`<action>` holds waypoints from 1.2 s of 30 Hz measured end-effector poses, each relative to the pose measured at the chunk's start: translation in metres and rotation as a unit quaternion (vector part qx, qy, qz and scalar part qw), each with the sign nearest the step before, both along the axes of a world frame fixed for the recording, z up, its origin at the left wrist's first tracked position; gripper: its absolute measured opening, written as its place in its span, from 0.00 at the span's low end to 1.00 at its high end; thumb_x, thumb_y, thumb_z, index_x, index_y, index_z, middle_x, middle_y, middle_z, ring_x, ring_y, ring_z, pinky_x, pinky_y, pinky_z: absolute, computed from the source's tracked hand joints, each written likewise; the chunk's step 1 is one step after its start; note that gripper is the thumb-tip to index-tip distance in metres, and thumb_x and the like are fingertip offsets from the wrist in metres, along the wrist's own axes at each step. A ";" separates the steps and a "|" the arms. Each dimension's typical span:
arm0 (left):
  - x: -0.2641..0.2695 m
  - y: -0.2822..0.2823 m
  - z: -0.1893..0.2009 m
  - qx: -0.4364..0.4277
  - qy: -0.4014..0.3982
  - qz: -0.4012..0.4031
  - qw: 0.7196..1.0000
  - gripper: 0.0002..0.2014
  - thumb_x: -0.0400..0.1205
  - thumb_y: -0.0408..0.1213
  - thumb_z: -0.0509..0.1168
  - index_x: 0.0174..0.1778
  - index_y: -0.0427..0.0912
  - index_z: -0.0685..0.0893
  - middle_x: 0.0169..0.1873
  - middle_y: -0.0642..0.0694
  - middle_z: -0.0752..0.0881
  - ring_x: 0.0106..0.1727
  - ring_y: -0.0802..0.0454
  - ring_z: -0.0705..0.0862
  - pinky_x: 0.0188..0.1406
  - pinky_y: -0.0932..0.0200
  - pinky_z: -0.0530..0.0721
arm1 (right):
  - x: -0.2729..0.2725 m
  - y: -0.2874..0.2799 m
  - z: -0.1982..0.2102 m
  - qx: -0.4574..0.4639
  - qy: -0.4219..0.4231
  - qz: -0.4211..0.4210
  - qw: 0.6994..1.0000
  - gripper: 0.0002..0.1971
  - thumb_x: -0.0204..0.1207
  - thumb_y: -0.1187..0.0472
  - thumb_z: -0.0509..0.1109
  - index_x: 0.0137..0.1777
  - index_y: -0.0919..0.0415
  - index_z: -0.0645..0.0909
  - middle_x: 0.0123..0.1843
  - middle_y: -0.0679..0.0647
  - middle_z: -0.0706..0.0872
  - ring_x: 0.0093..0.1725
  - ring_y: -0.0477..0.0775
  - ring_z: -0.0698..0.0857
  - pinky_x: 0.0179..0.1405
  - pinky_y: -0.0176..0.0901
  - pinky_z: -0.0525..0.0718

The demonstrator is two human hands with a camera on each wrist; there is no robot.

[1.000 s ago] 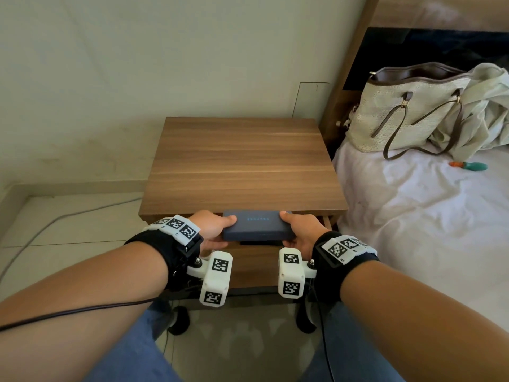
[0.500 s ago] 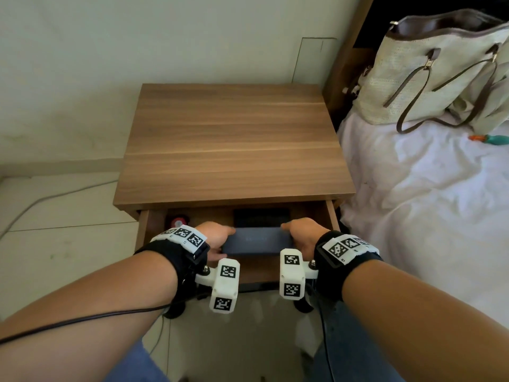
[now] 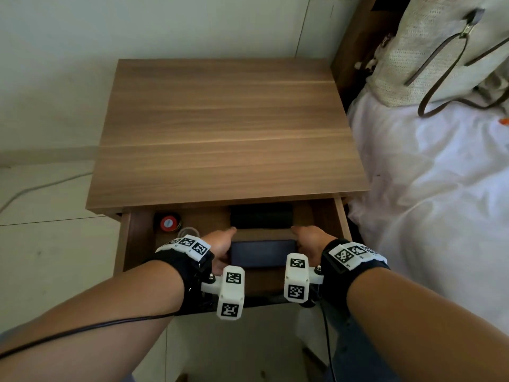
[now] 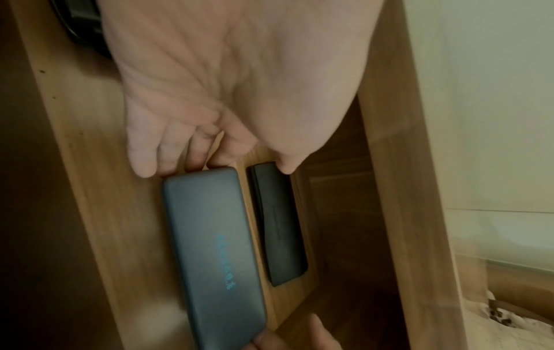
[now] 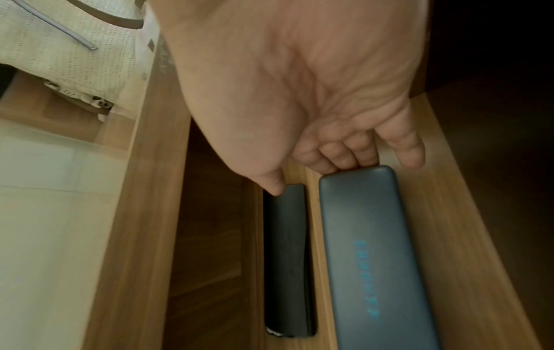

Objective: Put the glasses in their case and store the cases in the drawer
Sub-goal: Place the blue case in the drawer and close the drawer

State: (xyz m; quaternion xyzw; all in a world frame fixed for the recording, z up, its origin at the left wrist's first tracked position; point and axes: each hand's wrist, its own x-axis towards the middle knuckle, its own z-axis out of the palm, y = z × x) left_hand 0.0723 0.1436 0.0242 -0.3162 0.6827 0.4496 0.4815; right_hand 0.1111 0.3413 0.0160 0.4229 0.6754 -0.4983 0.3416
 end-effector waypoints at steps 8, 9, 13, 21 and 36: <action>-0.006 0.006 -0.026 0.001 -0.027 0.001 1.000 0.31 0.88 0.55 0.51 0.80 0.35 0.63 0.74 0.33 0.74 0.63 0.34 0.78 0.51 0.46 0.77 | -0.008 0.009 -0.012 0.015 -0.013 0.024 1.000 0.25 0.82 0.62 0.65 0.76 0.71 0.67 0.73 0.69 0.78 0.72 0.66 0.78 0.60 0.49 0.80; -0.006 0.006 -0.028 0.004 -0.030 0.008 1.000 0.31 0.88 0.54 0.52 0.81 0.36 0.62 0.74 0.33 0.74 0.66 0.33 0.78 0.52 0.45 0.77 | -0.005 0.006 -0.014 0.018 -0.004 0.010 1.000 0.24 0.85 0.60 0.59 0.77 0.72 0.66 0.75 0.70 0.75 0.74 0.67 0.76 0.61 0.50 0.80; -0.005 0.007 -0.033 -0.004 -0.021 0.006 1.000 0.31 0.87 0.54 0.53 0.83 0.40 0.60 0.74 0.33 0.74 0.71 0.32 0.76 0.60 0.41 0.79 | -0.002 0.003 -0.020 -0.009 -0.021 -0.022 1.000 0.24 0.88 0.59 0.50 0.78 0.73 0.65 0.73 0.71 0.75 0.72 0.66 0.76 0.71 0.55 0.75; -0.005 0.009 -0.040 -0.034 -0.011 -0.050 0.998 0.31 0.87 0.56 0.52 0.82 0.40 0.63 0.73 0.34 0.75 0.68 0.35 0.79 0.34 0.51 0.76 | -0.003 -0.001 -0.024 -0.020 -0.034 -0.059 0.997 0.25 0.87 0.55 0.54 0.78 0.69 0.66 0.43 0.53 0.77 0.41 0.51 0.77 0.60 0.53 0.78; -0.003 -0.010 0.002 0.013 0.040 -0.031 0.999 0.20 0.84 0.52 0.62 0.63 0.40 0.80 0.67 0.41 0.82 0.68 0.43 0.80 0.70 0.40 0.78 | -0.002 -0.021 0.028 -0.018 0.025 -0.112 0.993 0.14 0.82 0.49 0.63 0.55 0.59 0.76 0.38 0.54 0.74 0.35 0.54 0.75 0.41 0.51 0.80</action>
